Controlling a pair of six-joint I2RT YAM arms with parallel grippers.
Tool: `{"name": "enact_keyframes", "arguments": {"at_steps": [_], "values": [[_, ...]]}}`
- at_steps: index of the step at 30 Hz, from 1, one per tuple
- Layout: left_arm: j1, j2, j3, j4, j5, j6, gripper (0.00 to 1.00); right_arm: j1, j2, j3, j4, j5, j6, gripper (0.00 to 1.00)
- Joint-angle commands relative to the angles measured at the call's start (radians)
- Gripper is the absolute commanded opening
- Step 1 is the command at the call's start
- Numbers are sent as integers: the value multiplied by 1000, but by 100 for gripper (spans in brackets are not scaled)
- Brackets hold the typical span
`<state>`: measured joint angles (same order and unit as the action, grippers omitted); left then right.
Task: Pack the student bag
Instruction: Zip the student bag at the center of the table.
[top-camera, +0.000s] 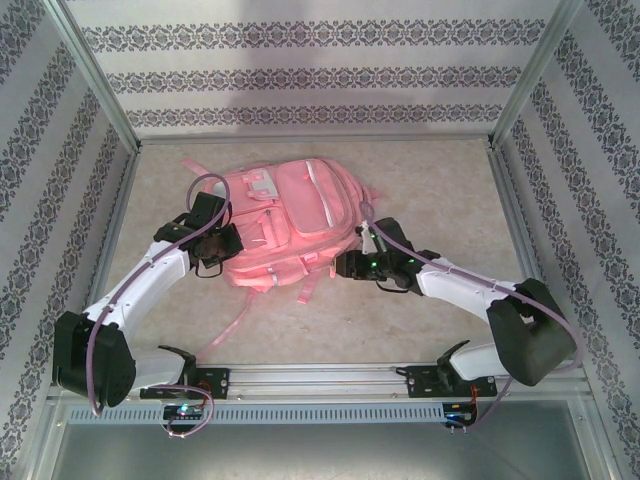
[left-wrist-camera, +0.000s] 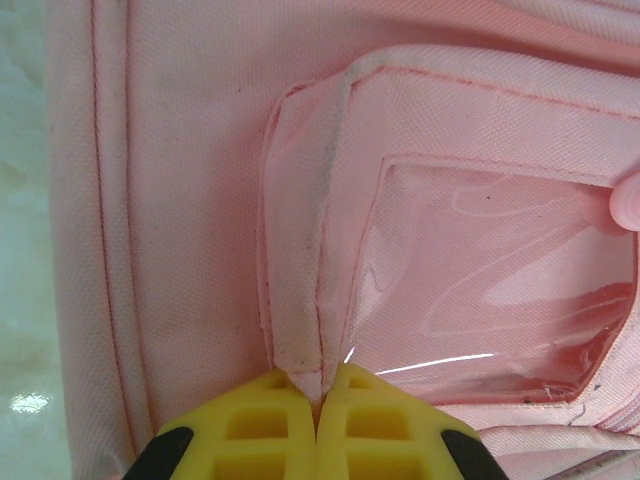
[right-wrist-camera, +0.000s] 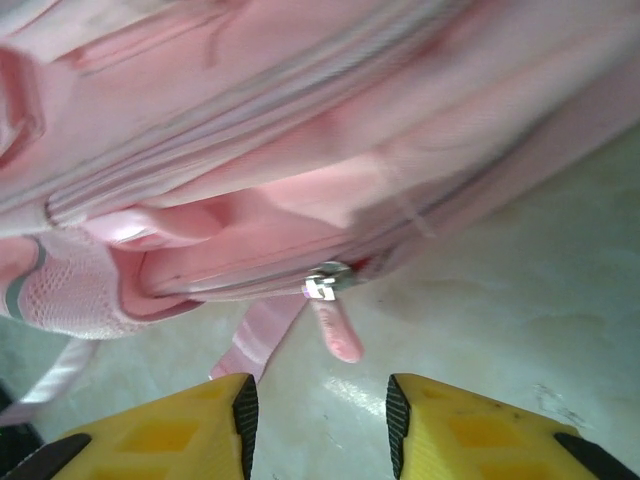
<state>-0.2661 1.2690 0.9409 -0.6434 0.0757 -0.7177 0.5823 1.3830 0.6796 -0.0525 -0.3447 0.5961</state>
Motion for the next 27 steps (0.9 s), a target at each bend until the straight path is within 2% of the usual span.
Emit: {"name": "enact_keyframes", "arguments": {"at_steps": [1, 6, 20, 22, 25, 27], "values": [[18, 12, 26, 31, -44, 8, 0, 73, 17, 63, -159, 164, -75, 43], [18, 14, 26, 35, -38, 6, 0, 160, 79, 141, -250, 307, -48, 50], [18, 11, 16, 38, -36, -5, 0, 315, 254, 333, -408, 570, -22, 44], [18, 9, 17, 39, -33, -4, 0, 338, 294, 376, -463, 646, -19, 45], [18, 9, 17, 42, -26, -5, 0, 383, 350, 452, -581, 823, 12, 45], [18, 8, 16, 43, -28, -6, 0, 407, 384, 497, -636, 879, 46, 45]]}}
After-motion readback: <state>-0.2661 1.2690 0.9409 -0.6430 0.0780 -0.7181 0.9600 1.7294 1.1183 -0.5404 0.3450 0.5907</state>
